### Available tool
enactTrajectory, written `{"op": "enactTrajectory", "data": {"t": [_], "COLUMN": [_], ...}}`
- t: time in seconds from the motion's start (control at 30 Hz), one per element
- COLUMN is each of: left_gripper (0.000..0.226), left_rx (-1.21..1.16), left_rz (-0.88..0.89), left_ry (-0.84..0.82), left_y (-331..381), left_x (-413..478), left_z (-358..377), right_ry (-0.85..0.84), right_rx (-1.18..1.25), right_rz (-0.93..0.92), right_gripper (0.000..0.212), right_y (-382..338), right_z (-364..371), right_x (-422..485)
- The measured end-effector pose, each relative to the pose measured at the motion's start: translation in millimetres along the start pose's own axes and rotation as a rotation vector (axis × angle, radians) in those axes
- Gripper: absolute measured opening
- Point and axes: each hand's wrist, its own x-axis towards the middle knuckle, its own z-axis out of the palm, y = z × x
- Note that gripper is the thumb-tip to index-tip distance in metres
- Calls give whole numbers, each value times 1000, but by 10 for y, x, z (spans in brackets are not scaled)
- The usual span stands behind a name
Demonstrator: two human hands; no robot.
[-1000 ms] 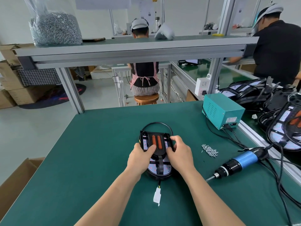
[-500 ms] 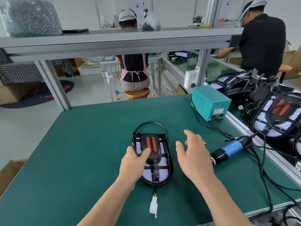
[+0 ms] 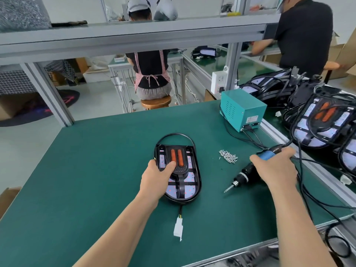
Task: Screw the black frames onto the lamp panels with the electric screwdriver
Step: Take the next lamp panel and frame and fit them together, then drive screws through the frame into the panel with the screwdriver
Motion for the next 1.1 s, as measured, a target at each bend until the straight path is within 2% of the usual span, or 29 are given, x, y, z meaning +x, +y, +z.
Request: {"op": "enactTrajectory", "data": {"t": [0.1,0.27,0.33,0.4,0.47,0.5,0.6,0.67,0.73,0.77,0.83,0.87,0.93,0.97,1.03,1.1], "left_gripper": [27,30,30,30,29,29,35,54,77,78,60,44,17,14,19,24], "left_rx": [-18,-38,-37,-34,-32,-27,-7,95,308,390,477,530,694,798,1035,1211], "left_rz": [-12,-26,-27,-27,-21,-22,-49,-52,79,189,432,552,717,759,793,770], "left_ry": [4,2,1,4,13,17,0,-19,114,211,332,322,164,60,-109,-206], "left_y": [5,26,35,35,25,24,49,89,149,208,406,506,701,779,894,956], "left_x": [-1,-3,1,10,11,12,2,-15,-17,-21,-14,13,78,113,205,307], "left_z": [5,14,27,36,51,62,60,28,-3,-9,47,121,358,509,823,1089], "right_ry": [48,84,45,15,-7,-29,-45,-55,-99,-123,-163,-183,-216,-223,-230,-236], "right_rx": [124,504,676,865,1092,1230,1589,1709,1772,1788,1794,1784,1735,1705,1638,1585], "right_rz": [30,160,166,145,169,189,226,248,230,214,205,215,242,251,233,194], "right_gripper": [67,82,59,22,5,3,16,20,24,25,24,23,18,16,12,10], "right_y": [45,198,232,254,252,249,220,198,185,174,134,107,55,38,13,3], "right_z": [39,53,27,-9,-45,-55,-65,-64,-56,-48,-33,-18,34,63,110,140], "right_x": [-19,-28,6,28,31,32,47,86,153,185,226,233,237,238,236,237]}}
